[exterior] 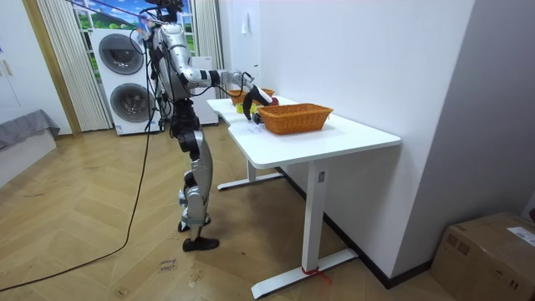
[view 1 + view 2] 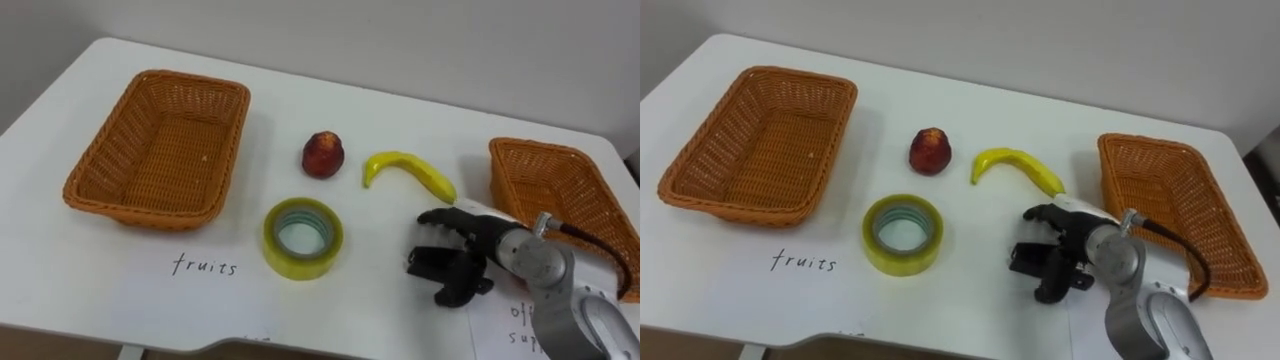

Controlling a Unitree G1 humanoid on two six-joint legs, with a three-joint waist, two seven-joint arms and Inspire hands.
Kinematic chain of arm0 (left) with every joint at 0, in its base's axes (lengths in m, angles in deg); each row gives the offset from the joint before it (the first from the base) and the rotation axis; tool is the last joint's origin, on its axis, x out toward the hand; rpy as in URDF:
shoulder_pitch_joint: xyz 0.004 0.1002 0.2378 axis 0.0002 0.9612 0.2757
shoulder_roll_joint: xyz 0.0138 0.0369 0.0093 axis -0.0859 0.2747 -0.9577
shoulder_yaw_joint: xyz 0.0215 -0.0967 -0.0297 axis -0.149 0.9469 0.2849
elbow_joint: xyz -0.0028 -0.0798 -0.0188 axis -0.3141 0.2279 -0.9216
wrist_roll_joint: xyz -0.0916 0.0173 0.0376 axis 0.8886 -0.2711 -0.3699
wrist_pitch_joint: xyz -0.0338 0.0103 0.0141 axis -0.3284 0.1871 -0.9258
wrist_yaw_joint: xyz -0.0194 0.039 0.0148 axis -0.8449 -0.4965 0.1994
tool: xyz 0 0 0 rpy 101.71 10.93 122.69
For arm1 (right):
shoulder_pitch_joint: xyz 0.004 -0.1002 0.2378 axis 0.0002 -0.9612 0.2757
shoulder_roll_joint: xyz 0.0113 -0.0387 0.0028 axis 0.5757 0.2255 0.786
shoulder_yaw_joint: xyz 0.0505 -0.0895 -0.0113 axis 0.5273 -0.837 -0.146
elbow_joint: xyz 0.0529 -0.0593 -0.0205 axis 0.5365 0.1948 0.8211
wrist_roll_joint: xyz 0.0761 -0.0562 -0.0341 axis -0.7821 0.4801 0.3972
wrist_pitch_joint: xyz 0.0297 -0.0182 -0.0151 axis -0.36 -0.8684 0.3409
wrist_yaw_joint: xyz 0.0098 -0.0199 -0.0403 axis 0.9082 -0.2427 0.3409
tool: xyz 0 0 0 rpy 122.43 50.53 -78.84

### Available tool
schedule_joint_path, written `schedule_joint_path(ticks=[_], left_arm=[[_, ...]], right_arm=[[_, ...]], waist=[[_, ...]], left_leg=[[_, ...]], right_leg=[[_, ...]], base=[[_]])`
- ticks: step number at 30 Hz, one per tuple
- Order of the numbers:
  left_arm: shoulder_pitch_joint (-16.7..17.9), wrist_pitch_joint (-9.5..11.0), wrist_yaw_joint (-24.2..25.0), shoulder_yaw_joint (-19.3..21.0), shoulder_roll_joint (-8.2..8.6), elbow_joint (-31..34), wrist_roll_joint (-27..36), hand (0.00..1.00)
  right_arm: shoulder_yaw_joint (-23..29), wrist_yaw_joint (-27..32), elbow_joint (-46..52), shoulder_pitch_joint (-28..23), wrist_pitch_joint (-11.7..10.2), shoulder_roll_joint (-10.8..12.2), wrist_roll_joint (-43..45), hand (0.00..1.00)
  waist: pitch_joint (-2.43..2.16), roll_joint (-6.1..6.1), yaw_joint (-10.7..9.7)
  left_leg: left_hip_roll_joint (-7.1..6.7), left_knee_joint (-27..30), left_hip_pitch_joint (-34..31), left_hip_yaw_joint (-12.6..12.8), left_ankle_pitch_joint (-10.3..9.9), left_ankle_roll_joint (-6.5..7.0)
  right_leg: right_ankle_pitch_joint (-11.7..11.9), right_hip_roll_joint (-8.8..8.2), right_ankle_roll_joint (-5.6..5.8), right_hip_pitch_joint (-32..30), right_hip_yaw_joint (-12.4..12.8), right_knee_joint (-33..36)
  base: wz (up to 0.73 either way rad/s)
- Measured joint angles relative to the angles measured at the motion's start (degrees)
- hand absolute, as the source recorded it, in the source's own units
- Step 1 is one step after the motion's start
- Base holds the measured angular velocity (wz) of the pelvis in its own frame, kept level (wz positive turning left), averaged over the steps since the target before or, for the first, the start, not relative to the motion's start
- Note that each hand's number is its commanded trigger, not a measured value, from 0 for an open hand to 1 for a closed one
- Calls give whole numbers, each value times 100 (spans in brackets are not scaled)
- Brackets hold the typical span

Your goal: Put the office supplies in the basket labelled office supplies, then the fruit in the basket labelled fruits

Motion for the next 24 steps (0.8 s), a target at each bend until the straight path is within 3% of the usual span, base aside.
schedule_joint_path(ticks=[24], left_arm=[[-98,44,-133,-2,60,2,8,0]], right_arm=[[-44,87,-136,85,33,83,140,100]], waist=[[-1,3,-47]], left_leg=[[-13,0,10,-21,20,0]], right_leg=[[1,8,-1,29,3,-10]], base=[[0]])
